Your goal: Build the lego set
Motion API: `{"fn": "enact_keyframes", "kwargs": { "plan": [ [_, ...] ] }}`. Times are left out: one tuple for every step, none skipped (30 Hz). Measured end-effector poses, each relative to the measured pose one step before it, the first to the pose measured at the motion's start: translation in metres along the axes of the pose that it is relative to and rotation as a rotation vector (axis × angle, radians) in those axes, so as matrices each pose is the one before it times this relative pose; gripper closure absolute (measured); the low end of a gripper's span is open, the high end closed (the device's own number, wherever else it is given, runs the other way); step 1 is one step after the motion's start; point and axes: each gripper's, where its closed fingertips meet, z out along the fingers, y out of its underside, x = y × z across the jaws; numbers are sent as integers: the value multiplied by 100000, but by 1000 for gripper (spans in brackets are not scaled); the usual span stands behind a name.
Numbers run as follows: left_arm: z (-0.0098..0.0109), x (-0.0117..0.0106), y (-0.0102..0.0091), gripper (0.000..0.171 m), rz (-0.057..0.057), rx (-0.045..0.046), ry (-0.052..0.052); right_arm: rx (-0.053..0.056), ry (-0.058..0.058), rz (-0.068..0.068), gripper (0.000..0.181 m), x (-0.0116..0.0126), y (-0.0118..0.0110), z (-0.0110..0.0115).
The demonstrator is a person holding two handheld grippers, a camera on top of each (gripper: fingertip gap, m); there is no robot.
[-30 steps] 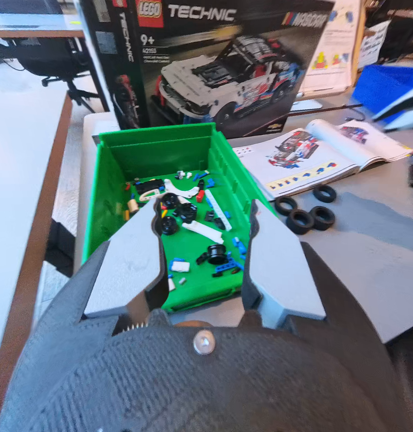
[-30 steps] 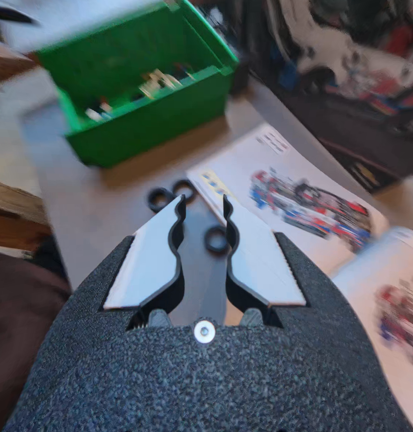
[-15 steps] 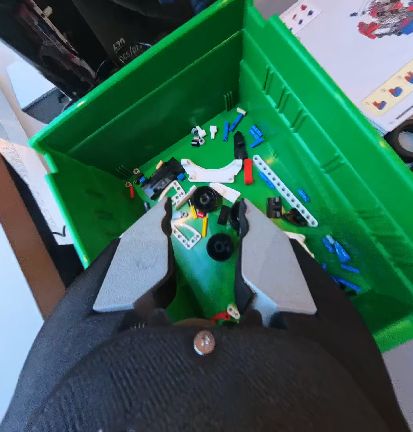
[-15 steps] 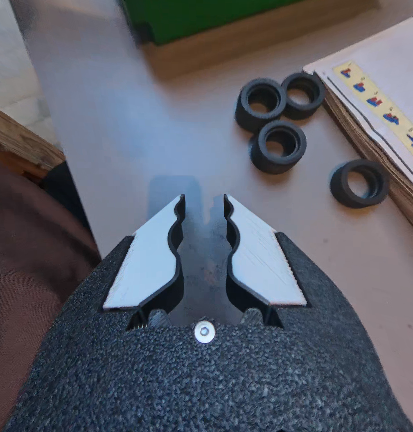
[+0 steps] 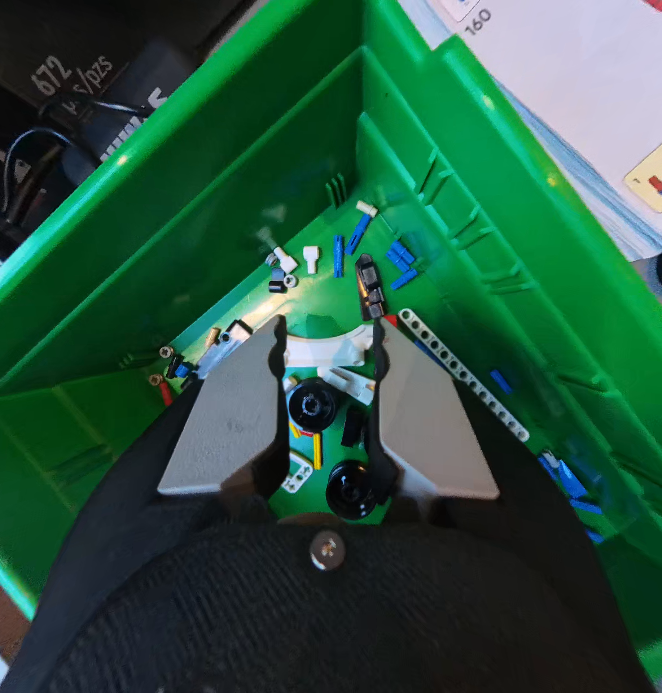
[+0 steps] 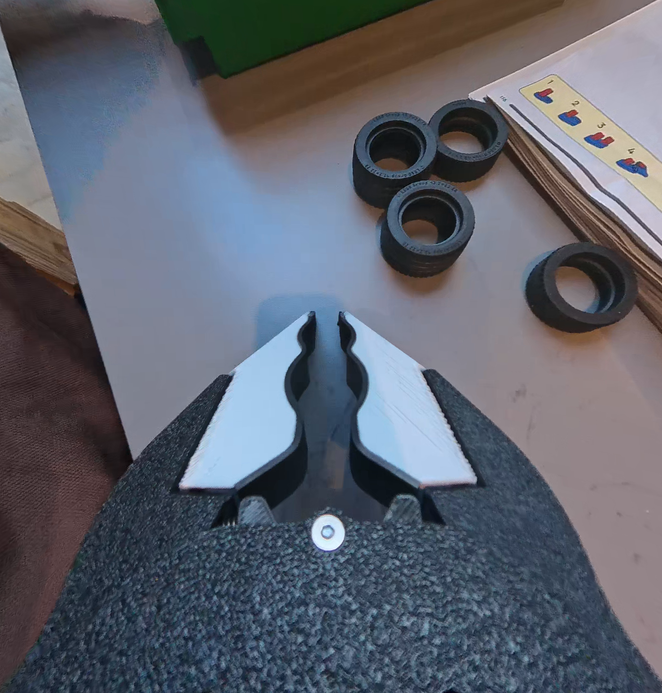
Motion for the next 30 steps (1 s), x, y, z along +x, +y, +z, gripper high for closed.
{"fn": "enact_keyframes", "kwargs": {
  "plan": [
    [173,61,-69,128,-253,215,-110,-23,618,-338,170,56,29,-23],
    [225,-14,-25,127,-452,-242,-332,-27,688,-724,170,73,54,-63],
    [246,28,25,127,-559,-611,38,-19,654,-1247,169,88,98,-96],
    [265,96,141,126,-600,-1319,584,25,243,-1040,168,114,108,-116],
    [291,140,274,126,-436,-2047,774,-25,-577,-573,168,65,105,-112],
    [293,124,258,125,-188,-1891,579,-9,-1001,-349,167,64,120,-117],
    [112,174,-160,128,-818,997,1114,51,-1214,-159,167,62,111,-131],
    [202,227,379,127,-479,-2191,1412,88,-1425,44,167,72,91,-104],
    [239,206,686,127,-290,-3866,1264,75,-1293,282,169,108,79,-83],
    [-173,394,-119,133,-1390,1844,2751,94,-1157,590,171,130,50,-76],
    [-28,147,618,131,87,-2508,828,130,-1379,816,172,87,28,-34],
    [-166,-114,278,133,1084,-33,-1389,138,-1410,989,173,25,4,-26],
    [-183,-54,441,136,466,-1129,-671,106,-949,853,174,35,-3,-13],
    [-177,-92,481,139,-37,-1398,-693,20,-412,304,174,44,1,5],
    [-201,-235,473,139,-254,-1337,-1692,-72,335,-348,176,80,1,-12],
    [-277,-277,378,139,-120,-665,-2157,-67,1331,-863,178,146,14,-10],
    [-378,-240,295,138,-205,118,-2244,10,2258,-1135,179,228,20,-34],
    [-454,-55,259,136,-24,305,-1417,38,2531,-993,179,248,16,-51],
    [-454,132,194,134,142,696,-406,120,2834,-515,177,316,29,-82],
    [-351,194,143,132,-95,908,29,93,2823,-51,176,383,66,-97],
    [-201,214,164,130,-364,403,199,134,1783,399,175,323,70,-88],
    [-51,177,167,128,-346,-3,58,155,849,759,173,257,73,-105],
    [78,171,104,127,-151,134,13,-23,537,817,172,247,146,-154],
    [131,208,37,127,165,249,155,-243,793,1009,172,302,234,-216],
    [163,115,-80,123,159,830,-464,-238,966,1367,171,332,304,-277],
    [151,146,-44,122,506,473,-176,94,646,1535,168,279,312,-325],
    [132,203,-181,120,479,915,141,88,245,1084,168,208,306,-321],
    [205,545,-25,123,205,29,2411,35,283,524,168,184,292,-302],
    [388,442,107,116,143,-612,1835,73,561,429,168,213,254,-250],
    [117,321,-265,121,-82,2142,1927,82,244,795,168,183,170,-178]
  ]
}}
